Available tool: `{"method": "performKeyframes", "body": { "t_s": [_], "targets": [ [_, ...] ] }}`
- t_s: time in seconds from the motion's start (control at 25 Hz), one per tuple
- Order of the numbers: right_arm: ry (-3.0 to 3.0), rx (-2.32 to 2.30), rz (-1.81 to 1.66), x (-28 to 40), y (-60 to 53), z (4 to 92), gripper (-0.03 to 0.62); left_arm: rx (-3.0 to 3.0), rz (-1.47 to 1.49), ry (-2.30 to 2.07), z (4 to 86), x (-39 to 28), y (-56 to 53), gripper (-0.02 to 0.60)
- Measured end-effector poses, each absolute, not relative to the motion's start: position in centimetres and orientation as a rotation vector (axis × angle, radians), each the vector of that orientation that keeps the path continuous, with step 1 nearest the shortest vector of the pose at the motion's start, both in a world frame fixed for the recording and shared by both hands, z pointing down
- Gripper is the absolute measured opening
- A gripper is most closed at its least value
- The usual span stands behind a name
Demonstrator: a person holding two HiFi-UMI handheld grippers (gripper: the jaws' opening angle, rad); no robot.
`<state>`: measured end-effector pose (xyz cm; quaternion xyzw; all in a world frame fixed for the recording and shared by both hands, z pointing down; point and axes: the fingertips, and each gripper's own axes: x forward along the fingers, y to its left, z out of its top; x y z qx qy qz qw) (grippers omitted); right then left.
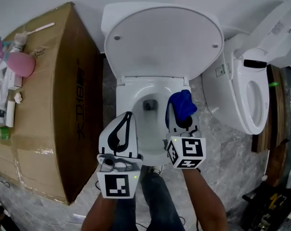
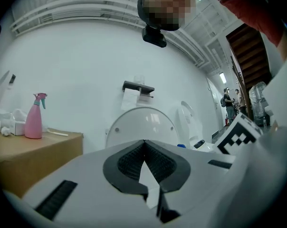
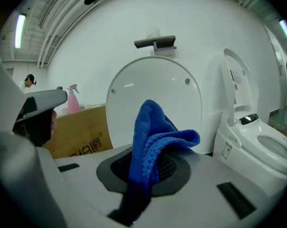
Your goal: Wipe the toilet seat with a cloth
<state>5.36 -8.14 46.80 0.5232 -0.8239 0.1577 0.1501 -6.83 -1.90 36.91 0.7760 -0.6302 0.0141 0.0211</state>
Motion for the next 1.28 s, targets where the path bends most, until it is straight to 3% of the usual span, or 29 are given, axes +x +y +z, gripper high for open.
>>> {"method": "performKeyframes", "body": {
  "t_s": [0.6,0.92,1.28],
  "targets": [
    [-2.057,1.361,0.601,2.9,-17.8,62.8,0.061,2.353,0.056,-2.037,40.2,-12.5,-4.5,0.015],
    [-2.045,1.393,0.622,1.0,-18.3,63.3,0.061,2.335,0.061,-2.045,40.8,-13.9,-4.1,0.015],
    [-2.122,1.212,0.643,-8.1,-16.3,63.3,0.061,2.296,0.070,-2.074,40.8,-16.6,-2.4,0.014]
  ]
}}
